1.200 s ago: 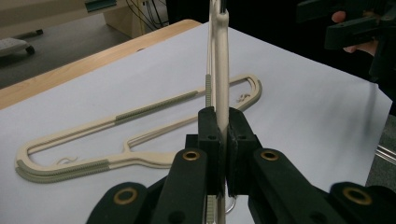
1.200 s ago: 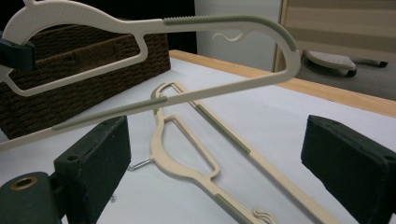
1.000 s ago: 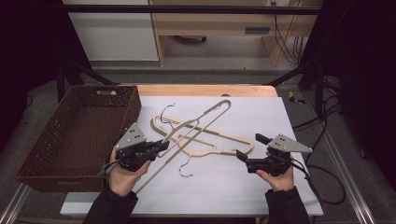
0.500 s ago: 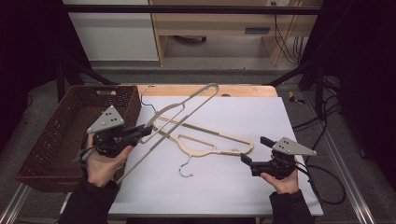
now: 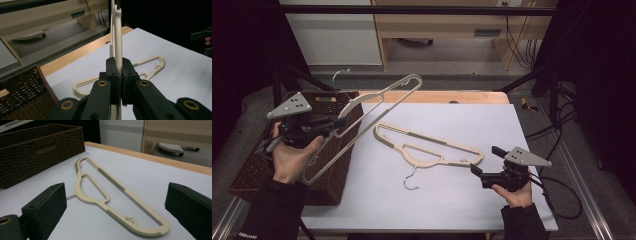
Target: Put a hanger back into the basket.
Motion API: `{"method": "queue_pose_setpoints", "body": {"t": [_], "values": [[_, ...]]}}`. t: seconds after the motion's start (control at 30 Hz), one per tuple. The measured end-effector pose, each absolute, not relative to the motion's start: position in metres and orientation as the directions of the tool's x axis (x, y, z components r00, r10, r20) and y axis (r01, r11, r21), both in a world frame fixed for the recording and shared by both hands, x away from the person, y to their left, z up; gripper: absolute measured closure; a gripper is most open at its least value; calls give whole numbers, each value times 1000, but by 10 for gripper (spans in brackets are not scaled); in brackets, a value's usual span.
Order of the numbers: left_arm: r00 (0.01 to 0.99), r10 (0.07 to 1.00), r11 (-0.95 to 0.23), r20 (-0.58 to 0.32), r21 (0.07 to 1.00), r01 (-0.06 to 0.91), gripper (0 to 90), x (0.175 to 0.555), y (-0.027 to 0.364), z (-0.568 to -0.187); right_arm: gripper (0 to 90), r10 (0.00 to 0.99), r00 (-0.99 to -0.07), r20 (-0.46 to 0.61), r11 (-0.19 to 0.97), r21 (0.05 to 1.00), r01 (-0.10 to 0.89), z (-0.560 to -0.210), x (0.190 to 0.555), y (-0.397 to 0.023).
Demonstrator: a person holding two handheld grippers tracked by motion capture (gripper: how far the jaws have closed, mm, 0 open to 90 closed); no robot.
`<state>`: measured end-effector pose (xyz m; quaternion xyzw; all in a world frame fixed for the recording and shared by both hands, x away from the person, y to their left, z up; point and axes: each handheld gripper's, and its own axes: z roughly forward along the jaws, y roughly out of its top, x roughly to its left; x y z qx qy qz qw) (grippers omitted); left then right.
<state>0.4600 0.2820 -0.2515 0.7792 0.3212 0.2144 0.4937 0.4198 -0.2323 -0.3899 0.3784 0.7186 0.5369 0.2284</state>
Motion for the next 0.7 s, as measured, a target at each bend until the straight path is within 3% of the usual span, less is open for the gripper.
{"method": "queue_pose_setpoints", "body": {"t": [0.7], "values": [[615, 787, -331, 48, 874, 355, 864, 489, 376, -274, 43, 793, -602, 89, 130, 942, 310, -391, 421, -236]]}}
